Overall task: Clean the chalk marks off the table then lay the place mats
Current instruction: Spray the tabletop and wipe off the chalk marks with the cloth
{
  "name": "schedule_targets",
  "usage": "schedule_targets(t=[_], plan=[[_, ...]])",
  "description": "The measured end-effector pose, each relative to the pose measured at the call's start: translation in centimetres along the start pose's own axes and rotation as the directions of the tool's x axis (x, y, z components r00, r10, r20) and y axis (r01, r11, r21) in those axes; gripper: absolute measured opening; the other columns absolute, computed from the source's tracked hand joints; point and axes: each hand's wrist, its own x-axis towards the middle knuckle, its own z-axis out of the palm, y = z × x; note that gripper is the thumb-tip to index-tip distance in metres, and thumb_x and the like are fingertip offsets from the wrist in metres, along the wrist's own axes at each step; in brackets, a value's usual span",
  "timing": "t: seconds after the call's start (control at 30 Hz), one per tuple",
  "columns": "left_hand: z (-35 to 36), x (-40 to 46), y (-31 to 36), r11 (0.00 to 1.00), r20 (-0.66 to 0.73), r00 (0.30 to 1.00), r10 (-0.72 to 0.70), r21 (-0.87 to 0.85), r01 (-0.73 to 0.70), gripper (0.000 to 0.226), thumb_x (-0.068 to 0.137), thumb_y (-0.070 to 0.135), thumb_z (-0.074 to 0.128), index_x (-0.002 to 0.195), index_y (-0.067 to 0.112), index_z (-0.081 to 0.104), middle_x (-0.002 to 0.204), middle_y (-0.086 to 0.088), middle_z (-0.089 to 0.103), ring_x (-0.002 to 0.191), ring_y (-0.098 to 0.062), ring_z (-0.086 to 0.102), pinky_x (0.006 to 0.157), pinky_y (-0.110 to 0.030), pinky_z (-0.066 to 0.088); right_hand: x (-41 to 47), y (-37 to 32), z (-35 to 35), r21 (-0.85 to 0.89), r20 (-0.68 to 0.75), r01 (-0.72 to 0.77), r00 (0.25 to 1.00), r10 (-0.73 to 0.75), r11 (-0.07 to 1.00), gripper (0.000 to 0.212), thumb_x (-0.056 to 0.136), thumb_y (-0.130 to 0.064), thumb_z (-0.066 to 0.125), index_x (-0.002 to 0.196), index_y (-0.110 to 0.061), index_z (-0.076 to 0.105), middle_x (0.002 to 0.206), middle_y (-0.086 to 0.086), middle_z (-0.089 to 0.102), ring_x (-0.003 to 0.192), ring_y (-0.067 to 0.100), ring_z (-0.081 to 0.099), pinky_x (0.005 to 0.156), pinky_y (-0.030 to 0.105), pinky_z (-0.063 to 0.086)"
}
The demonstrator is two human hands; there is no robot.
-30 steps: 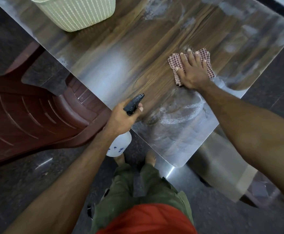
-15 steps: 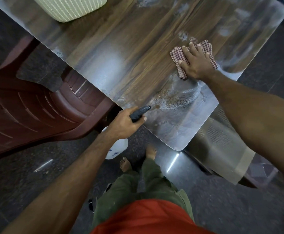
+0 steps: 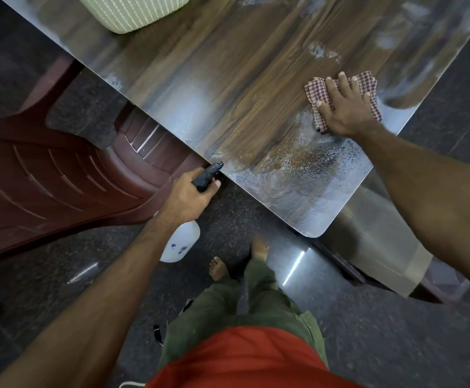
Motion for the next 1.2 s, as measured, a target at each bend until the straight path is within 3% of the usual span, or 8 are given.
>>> schedule_targets(t=[0.17, 0.3, 0.43, 0.6, 0.8, 0.93, 1.07, 1.2], plan=[[-0.8, -1.1, -0.2, 0.997, 0.166, 0.984, 0.071, 0.027, -0.076, 0.011, 0.092, 0.028, 0.066, 0.093, 0.017, 0.064, 0.069, 0.005, 0.061, 0.047, 0.0, 0.053, 0.051, -0.03, 0.043, -0.7, -0.3, 0.0, 0.007, 0.01, -0.017, 1.0, 0.017, 1.0, 0.068, 0.102, -0.056, 0.022, 0.158, -0.023, 0.001, 0.165, 0.01, -0.007, 0.151, 0.033, -0.008, 0.117, 0.056, -0.003], [0.4, -1.6, -0.2, 0.98, 0.295, 0.945, 0.137, 0.099, -0.174, 0.013, 0.09, 0.029, 0.067, 0.088, 0.017, 0.062, 0.076, -0.006, 0.064, 0.066, -0.02, 0.06, 0.065, -0.038, 0.048, -1.4, -0.2, 0.0, 0.012, 0.002, -0.006, 1.0, 0.006, 1.0, 0.068, 0.103, -0.055, 0.024, 0.158, -0.022, 0.003, 0.165, 0.011, -0.005, 0.151, 0.034, -0.006, 0.117, 0.057, -0.001], [1.7, -1.5, 1.2, 0.971, 0.359, 0.92, 0.155, 0.116, -0.209, 0.014, 0.09, 0.026, 0.067, 0.085, 0.015, 0.061, 0.071, -0.003, 0.06, 0.061, -0.012, 0.054, 0.063, -0.03, 0.044, -1.8, -0.1, 0.0, 0.001, 0.022, -0.011, 1.0, 0.011, 1.0, 0.069, 0.102, -0.057, 0.023, 0.158, -0.023, 0.001, 0.165, 0.009, -0.006, 0.151, 0.033, -0.006, 0.118, 0.057, -0.001], [2.4, -1.1, 2.9, 0.966, 0.41, 0.886, 0.216, 0.04, -0.254, 0.012, 0.089, 0.022, 0.07, 0.096, 0.014, 0.067, 0.089, -0.002, 0.07, 0.085, -0.011, 0.066, 0.081, -0.025, 0.051, -2.8, 0.5, 0.0, 0.011, 0.025, -0.002, 1.0, 0.002, 1.0, 0.069, 0.102, -0.057, 0.023, 0.158, -0.023, 0.002, 0.165, 0.009, -0.006, 0.151, 0.033, -0.006, 0.118, 0.057, -0.002], [2.7, 0.0, 4.9, 0.969, 0.325, 0.921, 0.213, 0.052, -0.242, 0.008, 0.09, 0.026, 0.067, 0.092, 0.018, 0.065, 0.082, -0.012, 0.067, 0.068, -0.018, 0.06, 0.065, -0.035, 0.047, -3.7, 1.5, 0.5, -0.004, 0.001, -0.001, 1.0, 0.001, 1.0, 0.068, 0.102, -0.058, 0.02, 0.158, -0.024, 0.002, 0.165, 0.006, -0.006, 0.151, 0.03, -0.007, 0.119, 0.054, -0.001], [2.3, 0.9, 6.9, 0.98, 0.243, 0.95, 0.197, -0.025, -0.197, 0.015, 0.092, 0.023, 0.066, 0.103, 0.014, 0.067, 0.072, 0.007, 0.064, 0.046, 0.006, 0.054, 0.048, -0.01, 0.042, -4.3, 2.1, 1.2, -0.007, -0.032, -0.002, 1.0, 0.001, 1.0, 0.067, 0.102, -0.058, 0.017, 0.158, -0.025, 0.001, 0.165, 0.005, -0.007, 0.152, 0.028, -0.006, 0.12, 0.053, -0.002], [1.1, 2.1, 8.2, 0.973, 0.105, 0.98, 0.167, -0.18, -0.147, 0.012, 0.093, 0.022, 0.065, 0.103, 0.017, 0.067, 0.095, -0.013, 0.071, 0.035, -0.002, 0.048, 0.04, -0.021, 0.044, -5.6, 1.5, 2.6, -0.014, -0.072, -0.007, 0.997, 0.006, 1.0, 0.068, 0.101, -0.059, 0.012, 0.158, -0.025, -0.002, 0.165, 0.007, -0.008, 0.151, 0.03, -0.006, 0.119, 0.054, -0.004], [-0.1, 3.1, 9.2, 0.946, 0.006, 0.978, 0.21, -0.253, -0.202, 0.008, 0.094, 0.018, 0.063, 0.102, 0.016, 0.065, 0.094, -0.01, 0.071, 0.031, -0.011, 0.046, 0.042, -0.026, 0.046, -9.7, 0.0, 5.4, -0.079, -0.115, 0.025, 0.993, -0.034, 0.997, 0.067, 0.101, -0.06, 0.008, 0.157, -0.025, -0.006, 0.164, 0.006, -0.011, 0.151, 0.026, -0.009, 0.12, 0.055, -0.002]])
